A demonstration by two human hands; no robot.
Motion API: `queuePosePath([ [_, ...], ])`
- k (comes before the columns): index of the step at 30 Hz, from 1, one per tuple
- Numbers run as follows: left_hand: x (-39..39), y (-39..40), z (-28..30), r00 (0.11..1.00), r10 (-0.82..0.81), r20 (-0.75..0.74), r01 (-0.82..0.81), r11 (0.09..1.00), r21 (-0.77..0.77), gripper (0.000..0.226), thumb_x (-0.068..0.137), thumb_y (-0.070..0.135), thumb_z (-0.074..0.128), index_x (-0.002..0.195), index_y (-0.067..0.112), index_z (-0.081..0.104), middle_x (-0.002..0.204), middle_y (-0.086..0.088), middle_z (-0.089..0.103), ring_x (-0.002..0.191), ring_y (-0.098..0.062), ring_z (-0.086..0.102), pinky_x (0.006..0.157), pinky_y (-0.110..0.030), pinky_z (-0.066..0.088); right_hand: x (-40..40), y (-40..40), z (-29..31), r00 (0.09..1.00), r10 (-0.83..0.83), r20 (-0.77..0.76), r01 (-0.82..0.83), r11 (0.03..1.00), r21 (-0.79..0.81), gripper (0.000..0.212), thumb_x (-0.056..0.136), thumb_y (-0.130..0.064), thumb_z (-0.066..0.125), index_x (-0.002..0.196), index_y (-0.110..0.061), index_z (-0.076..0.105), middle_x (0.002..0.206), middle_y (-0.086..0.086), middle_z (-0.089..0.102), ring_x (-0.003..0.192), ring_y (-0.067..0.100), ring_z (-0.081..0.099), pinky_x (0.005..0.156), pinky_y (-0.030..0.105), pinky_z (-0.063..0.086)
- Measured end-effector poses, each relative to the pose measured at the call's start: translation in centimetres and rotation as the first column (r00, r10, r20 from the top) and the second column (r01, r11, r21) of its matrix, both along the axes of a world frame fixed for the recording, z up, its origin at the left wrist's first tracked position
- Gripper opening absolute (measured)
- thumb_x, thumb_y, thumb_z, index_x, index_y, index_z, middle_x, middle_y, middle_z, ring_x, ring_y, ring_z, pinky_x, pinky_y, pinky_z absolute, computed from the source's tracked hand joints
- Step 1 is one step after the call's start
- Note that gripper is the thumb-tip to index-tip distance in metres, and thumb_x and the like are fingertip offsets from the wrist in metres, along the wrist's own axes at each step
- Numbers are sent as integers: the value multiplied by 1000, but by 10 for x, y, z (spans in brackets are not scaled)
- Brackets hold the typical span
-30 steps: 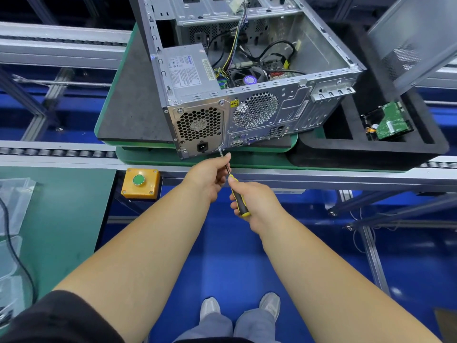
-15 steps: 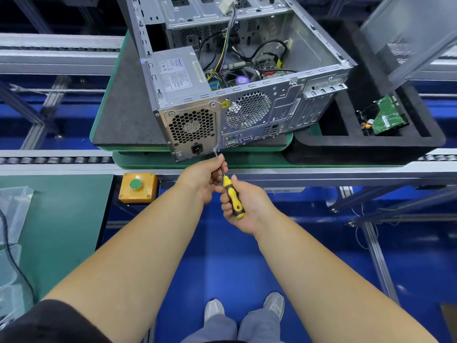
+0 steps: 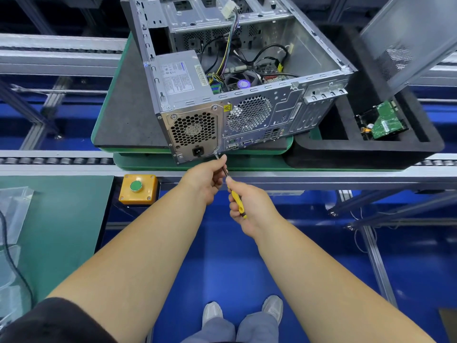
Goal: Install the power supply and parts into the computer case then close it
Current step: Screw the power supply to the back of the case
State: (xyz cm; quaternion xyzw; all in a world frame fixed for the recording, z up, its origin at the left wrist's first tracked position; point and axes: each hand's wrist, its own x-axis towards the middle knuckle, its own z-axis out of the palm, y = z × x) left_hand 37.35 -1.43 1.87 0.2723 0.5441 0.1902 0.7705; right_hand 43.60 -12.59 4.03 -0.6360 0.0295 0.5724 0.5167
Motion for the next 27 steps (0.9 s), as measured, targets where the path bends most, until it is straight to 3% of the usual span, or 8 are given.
queuePosePath([
  [4,-4,-1,2,987,64,146,-66,998,6,10,92,17,63,86,13,69,67,5,70,64,-5,65,54,-15,50,-2,5,-1,991,11,130,-5,999,-53,32,92,-38,67,77,-10,67,52,-5,55,41,7,41,42,18,35],
  [7,-6,-1,2,989,56,139,-60,998,22,10,93,14,61,89,13,70,69,6,72,64,-2,68,56,-14,51,-3,7,0,989,38,144,-27,997,-75,37,95,-40,61,76,-9,69,48,-8,55,39,6,42,41,17,35],
  [11,-5,1,2,991,59,124,-63,997,35,8,92,12,63,87,13,69,66,6,71,59,-1,66,54,-14,50,-3,7,6,998,13,-67,-17,998,-63,44,98,-43,55,77,-9,71,50,-5,56,39,6,42,39,17,35],
  [15,-5,1,1,991,65,119,-71,996,50,6,91,13,65,85,13,69,65,6,70,57,-1,65,52,-14,49,-2,7,9,983,-4,-184,-8,998,-64,45,99,-43,52,80,-7,70,52,-3,56,38,7,41,38,16,35],
  [21,-3,1,1,996,50,78,-52,998,29,12,88,19,69,77,13,66,63,3,65,55,-7,53,38,-14,38,2,8,12,889,-21,-458,25,1000,3,44,103,-43,44,92,-6,67,52,-3,51,35,6,37,33,16,31],
  [24,-2,2,3,999,34,32,-35,999,21,16,88,21,70,75,13,65,63,3,62,51,-8,47,36,-16,33,2,8,11,904,7,-427,6,1000,29,47,102,-44,44,103,-3,67,55,1,54,37,7,41,35,16,35],
  [27,-1,4,4,999,45,13,-46,997,56,13,87,19,71,76,13,66,61,4,64,52,-5,53,47,-16,42,3,7,10,975,38,-219,-38,999,6,42,90,-50,65,87,-8,67,59,2,56,42,9,47,40,18,41],
])
